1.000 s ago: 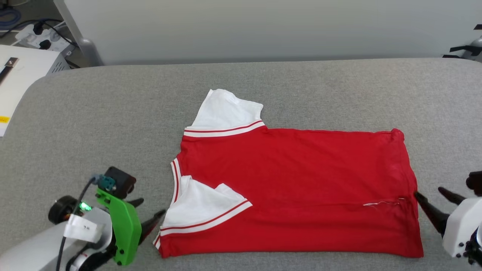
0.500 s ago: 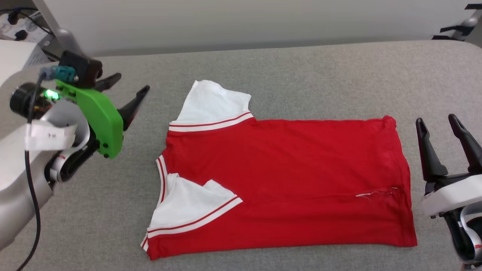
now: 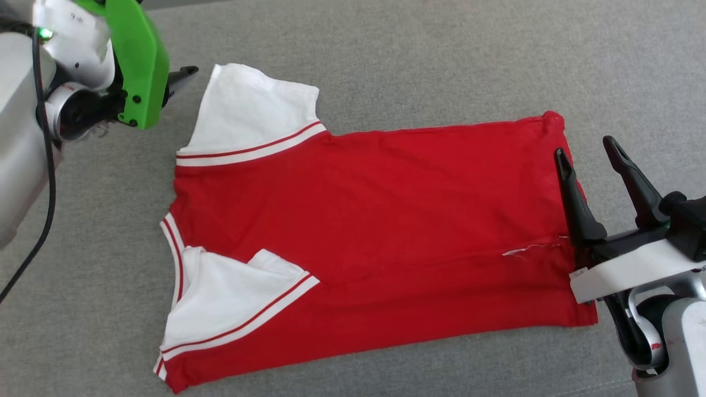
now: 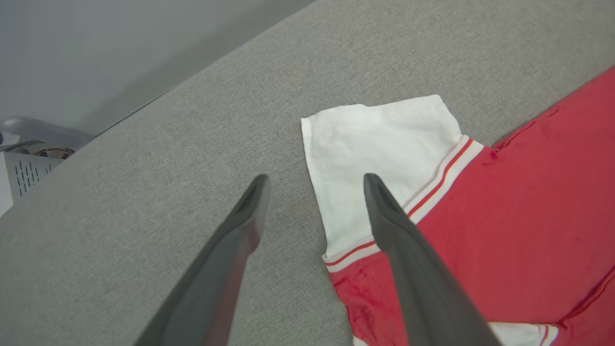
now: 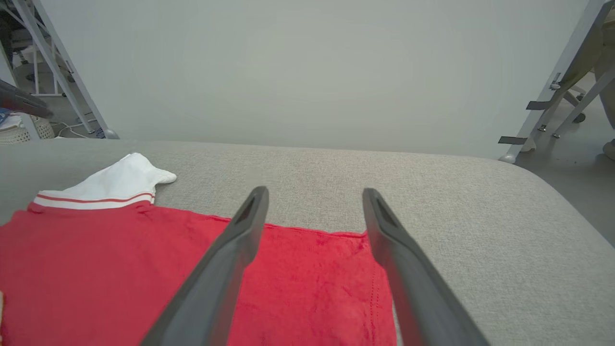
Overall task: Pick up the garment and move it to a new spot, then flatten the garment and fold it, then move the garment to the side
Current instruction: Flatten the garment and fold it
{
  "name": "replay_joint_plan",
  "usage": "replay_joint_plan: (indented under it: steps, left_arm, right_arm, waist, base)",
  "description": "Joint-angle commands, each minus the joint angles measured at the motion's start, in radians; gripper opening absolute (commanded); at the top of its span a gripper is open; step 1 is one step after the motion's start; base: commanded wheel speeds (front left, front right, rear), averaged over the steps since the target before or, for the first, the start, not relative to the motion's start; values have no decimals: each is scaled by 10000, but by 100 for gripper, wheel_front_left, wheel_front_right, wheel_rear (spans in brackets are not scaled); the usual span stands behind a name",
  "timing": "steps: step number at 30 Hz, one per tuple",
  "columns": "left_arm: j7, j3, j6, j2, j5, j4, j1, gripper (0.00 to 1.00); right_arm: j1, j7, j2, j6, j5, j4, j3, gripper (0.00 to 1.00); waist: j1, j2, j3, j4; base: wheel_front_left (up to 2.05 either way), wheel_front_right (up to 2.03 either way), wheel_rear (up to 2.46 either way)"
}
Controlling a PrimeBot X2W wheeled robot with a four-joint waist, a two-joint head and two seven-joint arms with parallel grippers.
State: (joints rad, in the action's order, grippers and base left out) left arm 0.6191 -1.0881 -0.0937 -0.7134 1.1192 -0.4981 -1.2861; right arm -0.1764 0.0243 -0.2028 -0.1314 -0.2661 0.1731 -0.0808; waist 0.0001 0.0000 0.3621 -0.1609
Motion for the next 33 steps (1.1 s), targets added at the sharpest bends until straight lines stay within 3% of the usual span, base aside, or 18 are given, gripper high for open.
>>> replay_joint_plan:
  steps: [1, 5, 11, 21, 22, 23, 24, 29, 33]
  left_arm:
    - [386, -72, -41, 164, 124, -219, -349, 100]
    - [1236, -205, -38, 486, 104, -779, -1025, 100]
    - [1640, -463, -103, 907, -199, -1537, -1630, 100]
    - [1939, -1310, -312, 764, -688, -2326, -1184, 100]
    - [1920, -1318, -327, 781, -581, -2305, -1073, 93]
    - [1873, -1325, -335, 800, -523, -2286, -1007, 14]
    - [1819, -1360, -344, 815, -522, -2261, -952, 0]
    - [1211, -1499, -364, 903, -708, -2002, -926, 0]
    - [387, -1536, -367, 1020, -770, -1730, -943, 0]
  right_arm:
    - [-223, 112, 33, 7, 83, 30, -70, 100]
    - [-569, 198, 37, 7, 41, -119, -308, 100]
    - [-1060, 408, 12, 7, -43, -407, -603, 100]
    - [-1389, 762, -68, 7, -212, -957, -835, 100]
    - [-1396, 781, -84, 7, -231, -989, -819, 100]
    - [-1404, 790, -96, 7, -247, -1003, -806, 100]
    - [-1418, 786, -113, 7, -267, -1011, -796, 100]
    - [-1606, 710, -439, 7, -364, -1012, -420, 100]
    - [-1838, 395, -1096, 7, -380, -860, 15, 100]
  waist:
    - [-1, 0, 1064, -708]
    - [-1, 0, 1571, -901]
    - [-1, 0, 2177, -1092]
    - [-1, 0, 2314, -1186]
    - [-1, 0, 2293, -1166]
    - [-1, 0, 2273, -1141]
    - [-1, 0, 2241, -1108]
    - [-1, 0, 1917, -857]
    - [-1, 0, 1469, -504]
  base:
    - [0, 0, 0]
    - [0, 0, 0]
    - [0, 0, 0]
    - [0, 0, 0]
    - [0, 0, 0]
    - [0, 0, 0]
    - [0, 0, 0]
    - [0, 0, 0]
    - [0, 0, 0]
